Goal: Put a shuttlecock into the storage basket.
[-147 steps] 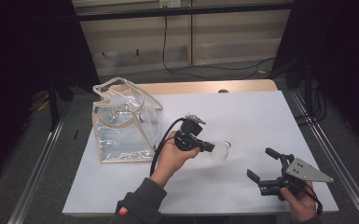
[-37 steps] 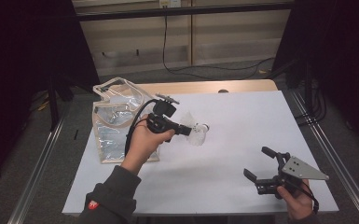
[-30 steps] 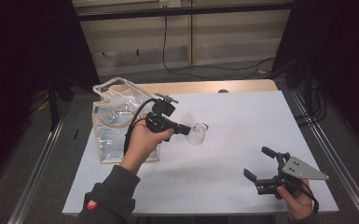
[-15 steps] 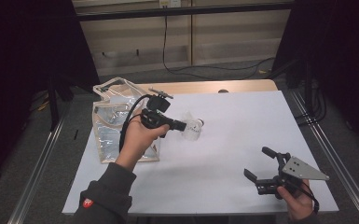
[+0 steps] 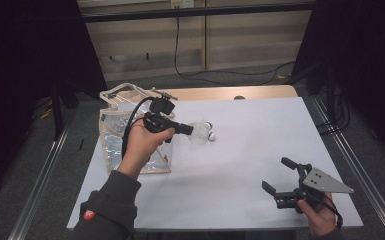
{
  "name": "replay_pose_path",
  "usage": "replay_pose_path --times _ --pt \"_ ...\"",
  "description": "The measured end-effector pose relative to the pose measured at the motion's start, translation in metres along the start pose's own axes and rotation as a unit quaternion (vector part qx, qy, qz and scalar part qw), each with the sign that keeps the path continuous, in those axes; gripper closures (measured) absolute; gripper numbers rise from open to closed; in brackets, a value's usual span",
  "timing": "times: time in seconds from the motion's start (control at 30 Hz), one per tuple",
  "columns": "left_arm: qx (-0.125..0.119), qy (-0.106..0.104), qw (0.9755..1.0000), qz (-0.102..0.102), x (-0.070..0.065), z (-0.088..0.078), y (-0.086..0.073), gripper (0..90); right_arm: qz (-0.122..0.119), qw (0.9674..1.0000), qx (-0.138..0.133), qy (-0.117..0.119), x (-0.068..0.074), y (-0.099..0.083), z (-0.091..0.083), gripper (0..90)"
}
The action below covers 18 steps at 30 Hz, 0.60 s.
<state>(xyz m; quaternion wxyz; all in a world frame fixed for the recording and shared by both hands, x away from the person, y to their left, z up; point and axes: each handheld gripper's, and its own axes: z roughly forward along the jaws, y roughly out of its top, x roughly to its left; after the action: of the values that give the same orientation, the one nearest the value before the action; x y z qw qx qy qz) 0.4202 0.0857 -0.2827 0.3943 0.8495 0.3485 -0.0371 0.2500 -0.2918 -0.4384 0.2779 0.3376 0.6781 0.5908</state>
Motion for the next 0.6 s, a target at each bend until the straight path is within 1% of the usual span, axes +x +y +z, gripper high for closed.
replay_pose_path --times 0.4,0.43,0.6 --pt "-0.011 0.017 0.9997 -0.009 0.01 -0.02 0.005 90.0 -0.003 1.0 -0.001 -0.002 0.0 0.0 -0.001 0.2" --pt "-0.014 0.018 0.9997 -0.013 0.01 -0.021 0.006 90.0 -0.003 1.0 -0.001 -0.002 0.0 0.0 -0.001 0.2" --pt "-0.013 0.026 0.9995 -0.014 0.013 -0.026 0.006 90.0 0.0 1.0 -0.001 -0.002 0.0 0.0 -0.001 0.2"
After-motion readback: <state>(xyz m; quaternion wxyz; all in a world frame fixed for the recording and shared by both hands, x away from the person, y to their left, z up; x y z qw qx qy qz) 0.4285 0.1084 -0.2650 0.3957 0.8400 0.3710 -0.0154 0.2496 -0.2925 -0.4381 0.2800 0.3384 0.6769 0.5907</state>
